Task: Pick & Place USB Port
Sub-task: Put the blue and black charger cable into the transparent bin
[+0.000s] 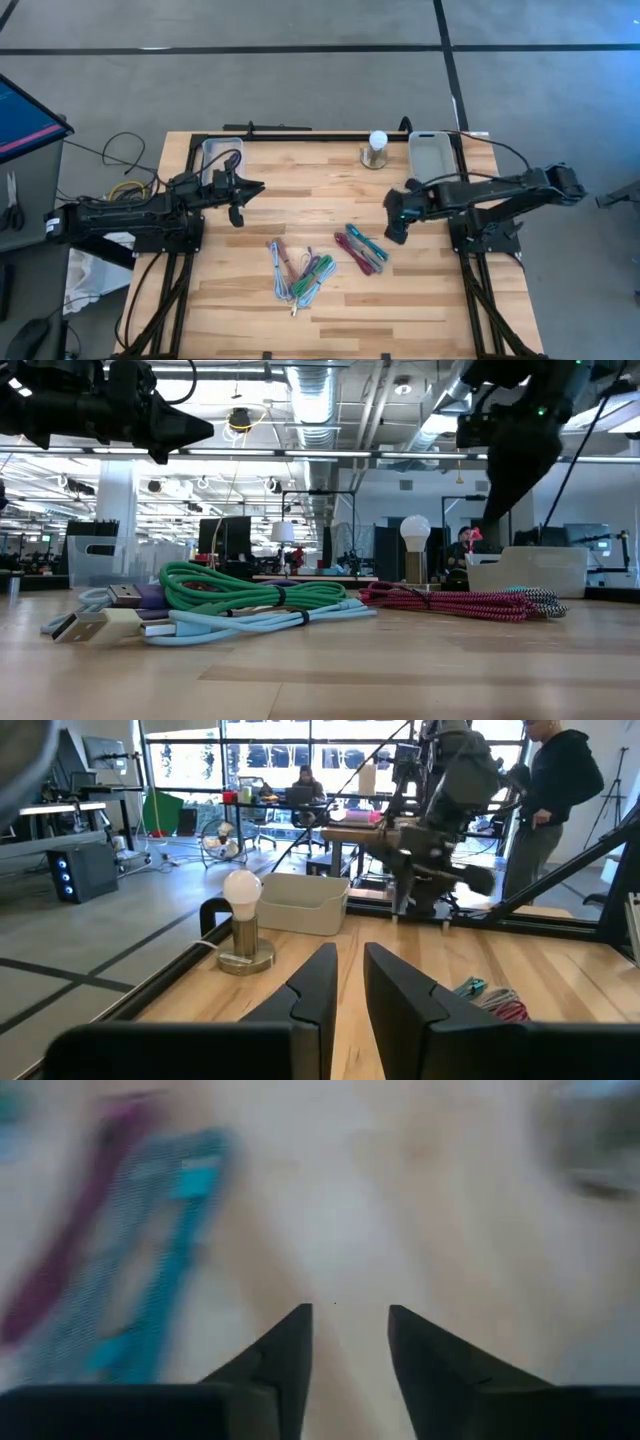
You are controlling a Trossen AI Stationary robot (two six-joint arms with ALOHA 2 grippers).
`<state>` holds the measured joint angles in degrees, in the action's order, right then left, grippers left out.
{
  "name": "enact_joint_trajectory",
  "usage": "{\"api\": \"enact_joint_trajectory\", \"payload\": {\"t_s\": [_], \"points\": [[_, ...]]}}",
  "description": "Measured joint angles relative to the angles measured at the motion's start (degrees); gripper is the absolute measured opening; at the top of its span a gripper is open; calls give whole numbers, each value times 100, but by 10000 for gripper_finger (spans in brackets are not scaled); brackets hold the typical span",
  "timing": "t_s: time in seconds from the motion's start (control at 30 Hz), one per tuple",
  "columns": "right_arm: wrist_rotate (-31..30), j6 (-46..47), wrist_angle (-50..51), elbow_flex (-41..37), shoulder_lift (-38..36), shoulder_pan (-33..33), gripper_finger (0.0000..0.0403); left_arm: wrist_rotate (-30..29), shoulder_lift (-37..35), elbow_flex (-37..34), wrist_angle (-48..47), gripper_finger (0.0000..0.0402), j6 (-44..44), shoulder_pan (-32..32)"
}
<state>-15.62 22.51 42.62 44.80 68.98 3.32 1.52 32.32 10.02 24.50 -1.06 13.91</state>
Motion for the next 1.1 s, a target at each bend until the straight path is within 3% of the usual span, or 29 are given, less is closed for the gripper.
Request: {"api": "enact_joint_trajectory", "payload": {"t_s": [0.17, 0.27, 0.53, 1.1], "points": [[1444, -655, -923, 0, 222, 3, 163, 0, 0, 1, -1, 53, -11, 2], [1924, -769, -1176, 4, 297, 1, 170, 0, 0, 1, -1, 53, -9, 0], [1949, -506, -1188, 9, 881, 303, 174, 0, 0, 1, -1, 53, -4, 1], [1389, 205, -1526, 4, 1883, 893, 183, 2, 0, 1, -3, 53, 2, -2]]}}
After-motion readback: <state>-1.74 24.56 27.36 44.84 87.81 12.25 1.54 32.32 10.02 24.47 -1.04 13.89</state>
